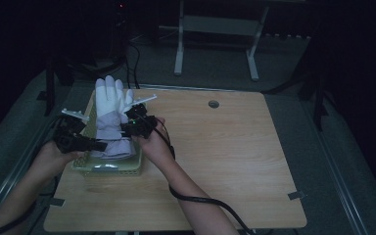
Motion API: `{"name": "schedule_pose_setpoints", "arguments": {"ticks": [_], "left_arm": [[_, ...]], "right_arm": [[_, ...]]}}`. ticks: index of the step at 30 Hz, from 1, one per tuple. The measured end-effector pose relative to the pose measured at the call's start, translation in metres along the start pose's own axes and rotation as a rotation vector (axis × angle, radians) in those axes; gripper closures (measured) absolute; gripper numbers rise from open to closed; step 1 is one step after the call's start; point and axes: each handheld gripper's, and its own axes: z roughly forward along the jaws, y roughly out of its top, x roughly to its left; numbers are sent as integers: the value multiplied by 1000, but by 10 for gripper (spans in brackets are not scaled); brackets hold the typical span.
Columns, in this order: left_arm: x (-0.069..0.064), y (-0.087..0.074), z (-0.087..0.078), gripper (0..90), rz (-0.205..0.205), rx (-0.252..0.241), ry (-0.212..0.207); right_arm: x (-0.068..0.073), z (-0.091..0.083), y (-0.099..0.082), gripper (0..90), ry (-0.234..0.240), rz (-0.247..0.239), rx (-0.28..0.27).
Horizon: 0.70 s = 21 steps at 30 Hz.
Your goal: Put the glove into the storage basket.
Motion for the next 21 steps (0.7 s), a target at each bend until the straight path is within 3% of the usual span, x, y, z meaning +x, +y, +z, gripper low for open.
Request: {"name": "schedule_pose_setpoints", "arguments": {"ticks": [7, 14, 21], "left_arm": [[16, -6, 11, 736, -21, 27, -4], [27, -17, 52, 735, -91, 82, -34], [31, -19, 71, 731, -119, 151, -42]], "right_arm": [[2, 20, -2, 794, -10, 19, 29], [-7, 43, -21, 794, -51, 29, 117], [-15, 60, -35, 788, -72, 54, 200]]}}
